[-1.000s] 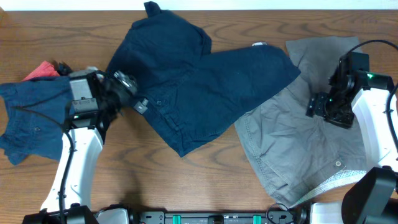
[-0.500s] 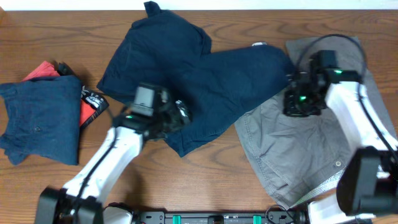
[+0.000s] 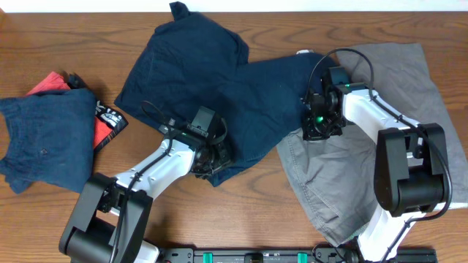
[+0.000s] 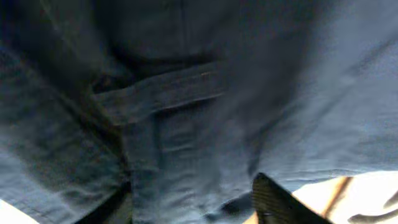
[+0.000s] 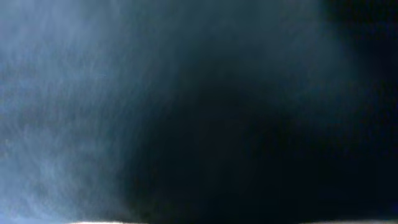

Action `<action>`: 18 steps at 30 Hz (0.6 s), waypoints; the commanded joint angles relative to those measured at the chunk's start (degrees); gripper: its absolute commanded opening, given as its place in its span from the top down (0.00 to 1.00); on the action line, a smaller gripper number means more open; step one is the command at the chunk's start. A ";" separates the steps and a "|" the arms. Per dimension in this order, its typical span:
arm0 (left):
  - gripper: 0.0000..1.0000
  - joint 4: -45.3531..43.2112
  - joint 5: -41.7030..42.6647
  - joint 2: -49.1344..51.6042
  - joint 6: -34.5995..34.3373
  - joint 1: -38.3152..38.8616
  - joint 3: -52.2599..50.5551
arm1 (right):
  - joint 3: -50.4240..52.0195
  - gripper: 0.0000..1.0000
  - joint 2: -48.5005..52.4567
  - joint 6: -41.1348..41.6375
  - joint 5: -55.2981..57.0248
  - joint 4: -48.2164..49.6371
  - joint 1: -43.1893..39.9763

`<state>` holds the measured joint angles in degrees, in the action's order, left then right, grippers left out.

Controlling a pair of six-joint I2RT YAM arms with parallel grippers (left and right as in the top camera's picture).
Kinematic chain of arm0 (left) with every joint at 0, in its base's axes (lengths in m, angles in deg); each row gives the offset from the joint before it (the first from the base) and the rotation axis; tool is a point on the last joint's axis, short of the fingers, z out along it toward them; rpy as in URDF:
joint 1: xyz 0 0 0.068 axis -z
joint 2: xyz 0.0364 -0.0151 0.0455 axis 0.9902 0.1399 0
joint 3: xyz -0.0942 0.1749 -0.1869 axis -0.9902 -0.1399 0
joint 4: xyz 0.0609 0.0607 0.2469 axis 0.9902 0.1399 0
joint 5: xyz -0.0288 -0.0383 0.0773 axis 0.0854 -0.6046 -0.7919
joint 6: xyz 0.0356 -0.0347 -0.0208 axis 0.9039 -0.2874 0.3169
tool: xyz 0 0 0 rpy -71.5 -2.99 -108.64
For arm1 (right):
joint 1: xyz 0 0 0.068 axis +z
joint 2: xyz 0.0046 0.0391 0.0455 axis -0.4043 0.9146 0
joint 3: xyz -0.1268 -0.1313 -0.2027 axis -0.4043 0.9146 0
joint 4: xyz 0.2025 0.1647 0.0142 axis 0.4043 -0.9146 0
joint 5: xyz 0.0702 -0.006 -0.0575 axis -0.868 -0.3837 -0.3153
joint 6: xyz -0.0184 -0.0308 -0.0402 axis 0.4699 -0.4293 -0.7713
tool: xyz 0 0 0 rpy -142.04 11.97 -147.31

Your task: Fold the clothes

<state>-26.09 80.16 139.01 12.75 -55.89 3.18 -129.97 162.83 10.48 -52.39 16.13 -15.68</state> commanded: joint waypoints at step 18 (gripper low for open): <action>0.50 20.61 -4.39 1.49 16.46 -24.44 -1.05 | -7.65 0.59 6.03 20.59 26.14 -6.78 -40.63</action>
<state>-5.96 79.81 139.58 22.93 -75.10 3.03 -136.57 165.63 28.60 -28.52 11.80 -51.44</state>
